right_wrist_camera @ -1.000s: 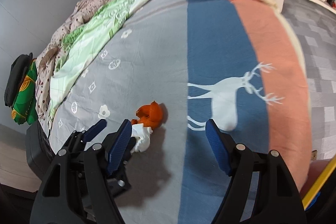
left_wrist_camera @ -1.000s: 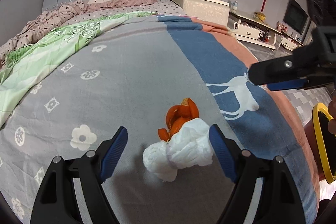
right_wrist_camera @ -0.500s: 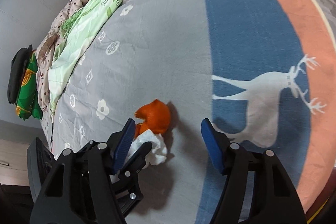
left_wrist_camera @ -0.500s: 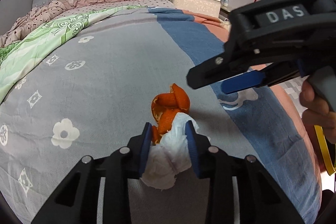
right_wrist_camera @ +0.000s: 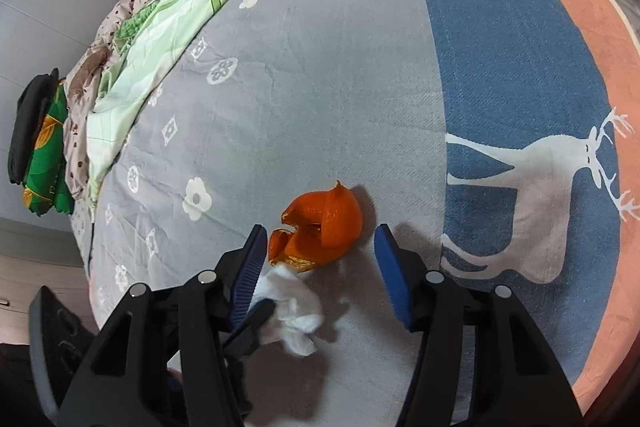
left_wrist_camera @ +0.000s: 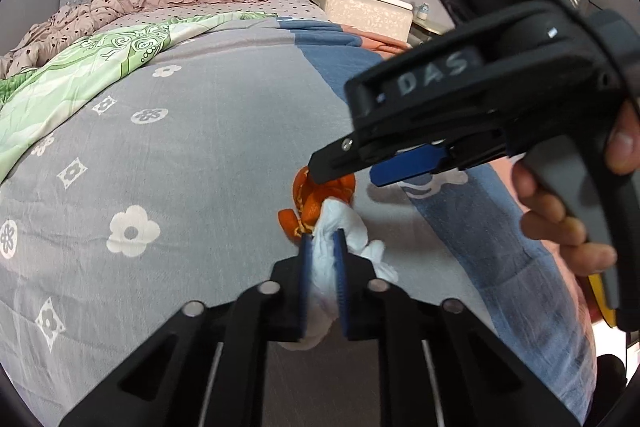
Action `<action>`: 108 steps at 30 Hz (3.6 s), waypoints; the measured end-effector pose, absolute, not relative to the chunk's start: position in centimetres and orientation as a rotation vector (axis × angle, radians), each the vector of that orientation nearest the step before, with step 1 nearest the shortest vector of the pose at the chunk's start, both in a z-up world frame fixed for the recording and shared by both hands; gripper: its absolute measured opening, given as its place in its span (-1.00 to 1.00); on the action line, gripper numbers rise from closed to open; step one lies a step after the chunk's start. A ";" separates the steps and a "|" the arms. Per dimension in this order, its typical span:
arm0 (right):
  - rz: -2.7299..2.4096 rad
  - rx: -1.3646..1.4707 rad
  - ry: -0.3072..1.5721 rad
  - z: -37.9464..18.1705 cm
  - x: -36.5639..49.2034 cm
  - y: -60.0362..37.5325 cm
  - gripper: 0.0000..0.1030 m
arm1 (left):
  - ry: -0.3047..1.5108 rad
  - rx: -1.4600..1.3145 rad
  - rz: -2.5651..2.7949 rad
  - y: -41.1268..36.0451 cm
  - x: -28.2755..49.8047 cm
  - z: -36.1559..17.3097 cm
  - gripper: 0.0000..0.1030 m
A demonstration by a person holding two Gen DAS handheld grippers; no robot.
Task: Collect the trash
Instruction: 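Grasp the white tissue with the left tool while the right tool grasps the orange peel, then carry the orange peel and white tissue in both tools over the yellow bin, then open both tools to drop the peel and tissue into the bin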
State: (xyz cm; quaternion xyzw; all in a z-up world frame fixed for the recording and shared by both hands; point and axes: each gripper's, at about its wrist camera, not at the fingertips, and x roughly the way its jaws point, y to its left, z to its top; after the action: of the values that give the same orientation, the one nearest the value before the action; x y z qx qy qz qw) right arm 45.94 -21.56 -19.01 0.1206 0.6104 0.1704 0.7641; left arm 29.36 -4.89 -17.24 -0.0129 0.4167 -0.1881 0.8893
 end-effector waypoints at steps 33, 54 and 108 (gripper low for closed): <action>0.335 0.281 1.099 -10.7 37.6 -26.3 -0.66 | 0.758 -0.028 -0.364 -3.4 22.6 -9.7 -0.85; 0.172 0.321 0.809 0.1 21.3 -44.5 -0.66 | 0.575 0.011 -0.529 -17.8 16.0 0.1 -0.85; -0.266 0.453 0.809 -6.2 11.1 -64.0 -0.20 | 0.786 0.032 -0.719 -34.0 17.2 -5.6 -0.16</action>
State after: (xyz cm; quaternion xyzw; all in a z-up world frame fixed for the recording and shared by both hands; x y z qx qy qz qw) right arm 11.07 -63.97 -6.22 0.2176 0.3889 -0.1277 0.8861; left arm 17.17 -33.99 -5.60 0.0152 0.3745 -0.3428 0.8614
